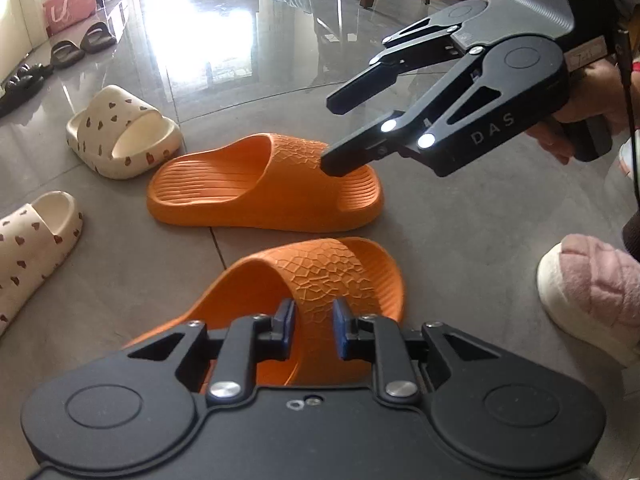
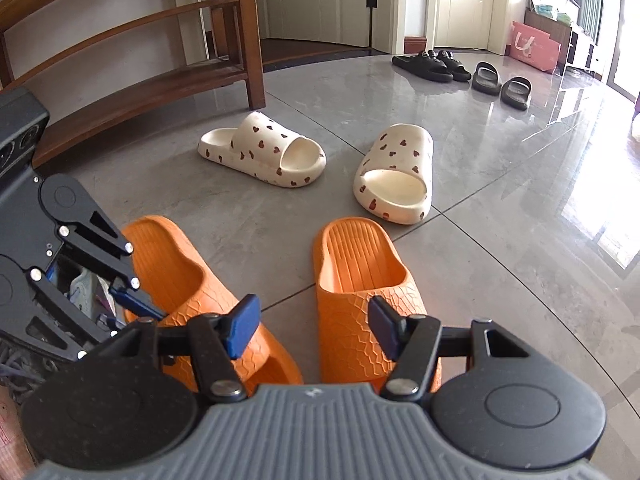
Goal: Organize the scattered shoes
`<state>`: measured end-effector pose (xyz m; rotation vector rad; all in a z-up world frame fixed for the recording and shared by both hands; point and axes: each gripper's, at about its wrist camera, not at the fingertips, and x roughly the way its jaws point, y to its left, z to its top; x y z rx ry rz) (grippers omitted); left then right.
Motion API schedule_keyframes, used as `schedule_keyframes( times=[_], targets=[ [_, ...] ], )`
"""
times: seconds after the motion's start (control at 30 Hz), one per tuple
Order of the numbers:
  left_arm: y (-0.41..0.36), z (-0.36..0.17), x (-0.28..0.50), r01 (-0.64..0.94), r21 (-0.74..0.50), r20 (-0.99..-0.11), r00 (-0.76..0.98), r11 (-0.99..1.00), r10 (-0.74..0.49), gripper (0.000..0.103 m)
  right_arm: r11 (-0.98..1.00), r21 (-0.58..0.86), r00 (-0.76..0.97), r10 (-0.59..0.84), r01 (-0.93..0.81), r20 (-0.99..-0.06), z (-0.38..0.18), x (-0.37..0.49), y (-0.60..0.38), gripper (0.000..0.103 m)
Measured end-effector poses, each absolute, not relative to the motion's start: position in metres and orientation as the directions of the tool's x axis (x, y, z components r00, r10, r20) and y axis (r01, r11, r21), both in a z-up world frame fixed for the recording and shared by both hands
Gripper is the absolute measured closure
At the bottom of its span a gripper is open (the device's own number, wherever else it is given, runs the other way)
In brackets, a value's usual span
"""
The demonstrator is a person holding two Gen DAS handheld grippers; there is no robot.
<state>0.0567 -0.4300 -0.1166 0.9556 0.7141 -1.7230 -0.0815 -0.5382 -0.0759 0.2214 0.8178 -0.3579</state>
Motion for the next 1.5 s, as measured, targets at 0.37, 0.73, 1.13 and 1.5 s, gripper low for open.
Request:
schedule_keyframes(
  times=[0.37, 0.73, 1.13, 1.5],
  targets=[
    [-0.420, -0.096, 0.038, 0.970, 0.201, -0.795, 0.082, -0.134, -0.601, 0.078, 0.909, 0.054, 0.617, -0.236, 0.414, -0.751, -0.079, -0.084, -0.546, 0.038],
    [-0.426, -0.092, 0.033, 0.980, 0.200, -0.781, 0.168, 0.014, -0.601, 0.078, 0.901, 0.043, 0.588, -0.244, 0.431, -0.771, -0.087, -0.088, -0.553, 0.037],
    [-0.422, -0.105, 0.017, 0.940, 0.256, -0.765, 0.338, 0.224, -0.548, 0.078, 0.899, 0.017, 0.503, -0.229, 0.437, -0.834, -0.127, -0.097, -0.587, 0.034],
    [-0.416, -0.102, 0.003, 0.883, 0.238, -0.739, 0.435, 0.405, -0.514, 0.076, 0.977, 0.004, 0.551, -0.116, 0.212, -0.827, -0.141, -0.053, -0.597, 0.022]
  ],
)
